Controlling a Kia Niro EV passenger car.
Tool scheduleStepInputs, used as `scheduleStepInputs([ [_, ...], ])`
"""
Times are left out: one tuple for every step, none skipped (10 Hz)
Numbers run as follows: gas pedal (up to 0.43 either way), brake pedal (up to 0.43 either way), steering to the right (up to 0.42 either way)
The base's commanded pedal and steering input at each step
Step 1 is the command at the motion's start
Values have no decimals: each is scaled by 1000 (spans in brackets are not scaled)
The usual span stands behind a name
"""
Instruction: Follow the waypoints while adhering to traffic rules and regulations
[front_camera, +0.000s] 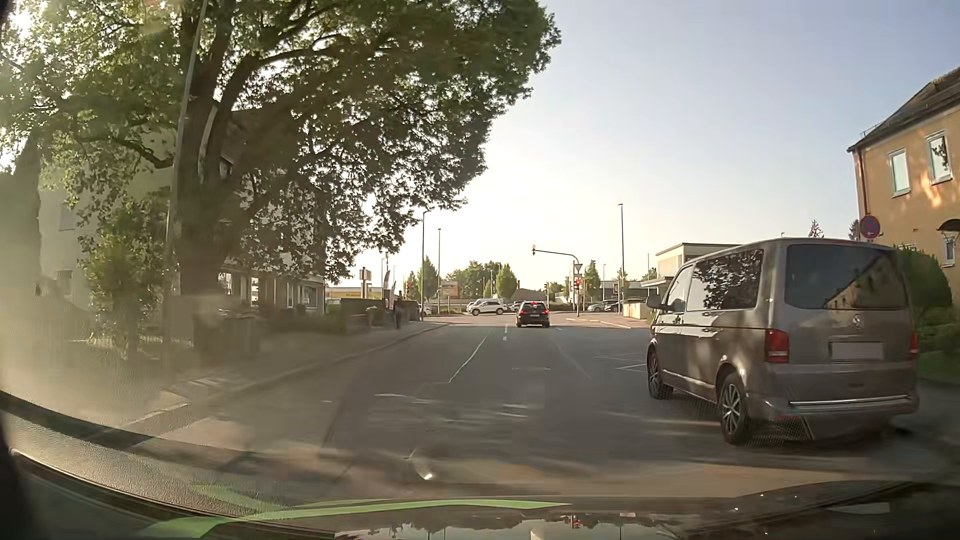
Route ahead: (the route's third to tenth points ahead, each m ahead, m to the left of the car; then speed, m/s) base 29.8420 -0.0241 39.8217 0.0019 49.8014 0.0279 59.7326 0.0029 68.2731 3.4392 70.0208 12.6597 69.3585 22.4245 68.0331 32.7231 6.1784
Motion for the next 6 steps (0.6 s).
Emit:
scheduleStepInputs([
  [8,0,2],
  [8,0,4],
  [8,0,6],
  [8,0,6],
  [8,0,6],
  [8,0,6],
])
